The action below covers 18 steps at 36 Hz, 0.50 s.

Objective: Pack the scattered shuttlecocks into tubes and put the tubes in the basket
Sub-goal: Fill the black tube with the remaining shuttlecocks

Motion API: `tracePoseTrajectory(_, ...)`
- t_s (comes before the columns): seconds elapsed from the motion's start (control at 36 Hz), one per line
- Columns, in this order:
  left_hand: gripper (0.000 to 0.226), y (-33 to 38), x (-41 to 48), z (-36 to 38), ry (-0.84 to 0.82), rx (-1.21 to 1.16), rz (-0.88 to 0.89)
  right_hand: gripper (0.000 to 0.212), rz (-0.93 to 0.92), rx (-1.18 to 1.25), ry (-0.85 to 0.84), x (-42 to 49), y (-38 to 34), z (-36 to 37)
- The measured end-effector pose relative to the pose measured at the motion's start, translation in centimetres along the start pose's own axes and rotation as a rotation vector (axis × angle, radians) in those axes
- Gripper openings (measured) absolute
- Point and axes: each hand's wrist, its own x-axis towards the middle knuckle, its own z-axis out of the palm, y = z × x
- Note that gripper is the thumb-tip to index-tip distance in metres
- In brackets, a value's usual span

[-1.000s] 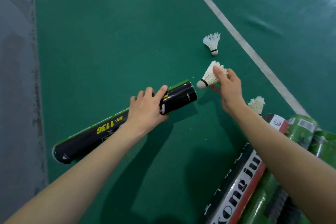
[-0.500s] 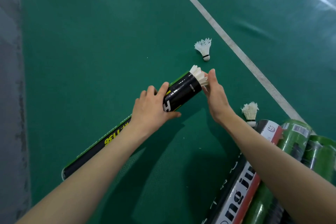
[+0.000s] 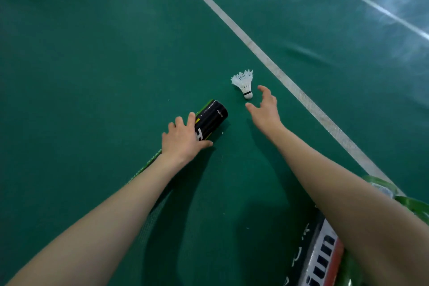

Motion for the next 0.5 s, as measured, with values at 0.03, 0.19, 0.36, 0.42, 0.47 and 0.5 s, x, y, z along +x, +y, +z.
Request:
tracePoseTrajectory(0.03,0.095,-0.1,0.2,0.3,-0.006,0.004,-0.001,0.060,-0.030,-0.054,-0.012,0.8,-0.3,-0.2)
tracePoseTrajectory(0.19,0.089,-0.3,0.5,1.7,0.060,0.065,0.020,0.075,-0.082,-0.277,-0.122,5.6,-1.6,0.8)
tracePoseTrajectory(0.36,0.088,-0.4,0.8,1.5,0.037,0.073,0.024,0.082,-0.088,-0.592,-0.168,8.6,-2.5,2.2)
tracePoseTrajectory(0.42,0.088,-0.3,0.7,1.5,0.038,0.093,0.027,0.082,-0.066,-0.660,-0.176,9.3,-2.6,2.6)
tracePoseTrajectory(0.47,0.088,-0.2,0.8,1.6,0.029,0.105,0.026,0.072,-0.050,-0.700,-0.162,9.5,-2.4,2.9)
tracePoseTrajectory(0.5,0.088,-0.2,0.9,1.5,0.021,0.100,0.023,0.062,-0.064,-0.722,-0.145,9.5,-2.3,2.9)
